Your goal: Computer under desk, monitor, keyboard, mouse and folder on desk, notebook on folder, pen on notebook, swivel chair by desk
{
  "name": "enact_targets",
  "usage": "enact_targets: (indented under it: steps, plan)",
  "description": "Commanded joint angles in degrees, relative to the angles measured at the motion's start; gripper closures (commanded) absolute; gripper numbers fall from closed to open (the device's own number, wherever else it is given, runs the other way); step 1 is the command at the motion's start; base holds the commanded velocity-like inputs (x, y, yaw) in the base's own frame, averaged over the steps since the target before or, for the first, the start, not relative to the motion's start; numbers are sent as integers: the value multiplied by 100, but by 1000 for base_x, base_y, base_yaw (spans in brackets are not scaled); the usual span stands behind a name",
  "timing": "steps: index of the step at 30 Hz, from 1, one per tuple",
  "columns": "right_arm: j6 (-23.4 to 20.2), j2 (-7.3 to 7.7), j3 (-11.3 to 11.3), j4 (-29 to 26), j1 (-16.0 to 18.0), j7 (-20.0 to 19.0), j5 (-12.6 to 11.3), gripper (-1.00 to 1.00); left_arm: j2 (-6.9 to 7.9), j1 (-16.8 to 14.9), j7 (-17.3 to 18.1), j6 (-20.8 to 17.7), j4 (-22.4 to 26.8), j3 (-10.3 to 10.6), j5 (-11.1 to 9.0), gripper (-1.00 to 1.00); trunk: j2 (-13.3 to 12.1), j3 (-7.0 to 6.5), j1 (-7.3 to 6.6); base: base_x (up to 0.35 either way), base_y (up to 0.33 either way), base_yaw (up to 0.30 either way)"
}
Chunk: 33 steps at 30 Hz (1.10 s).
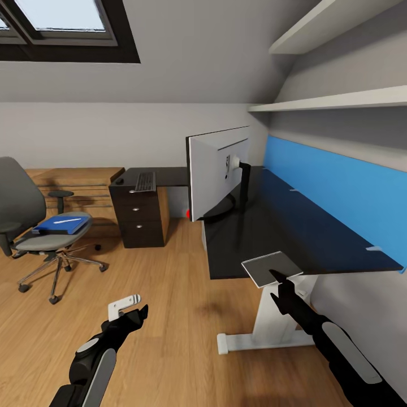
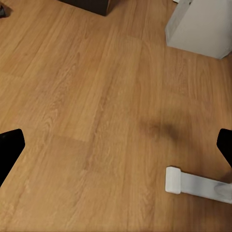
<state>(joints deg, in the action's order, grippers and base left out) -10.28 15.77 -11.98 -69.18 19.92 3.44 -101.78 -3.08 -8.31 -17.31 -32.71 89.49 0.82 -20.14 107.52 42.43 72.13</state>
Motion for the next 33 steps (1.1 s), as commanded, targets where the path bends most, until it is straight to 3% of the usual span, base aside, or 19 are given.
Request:
enact_targets:
  steps: [1, 7, 8, 27, 33]
  plan:
    - [0, 5, -6, -8, 3, 33, -45, -100, 0, -2, -53, -16, 7, 6, -59, -100, 3, 6, -1, 0, 0, 0]
    - [0, 2, -6, -11, 3, 37, -44, -100, 0, -2, -53, -16, 7, 6, -60, -100, 3, 6, -1, 0, 0, 0]
    - [0, 3, -6, -11, 3, 38, -44, 100, 0, -3, -53, -16, 7, 6, -60, -100, 3, 6, -1, 0, 0, 0]
    - [0, 5, -6, -17, 3, 25, -43, 100, 0, -3, -53, -18, 7, 6, -55, -100, 3, 6, -1, 0, 0, 0]
    - [0, 3, -15, -35, 3, 20, -43, 100, 0, -2, -64, -16, 7, 7, -52, -100, -238, -102, -132, 0, 0, 0]
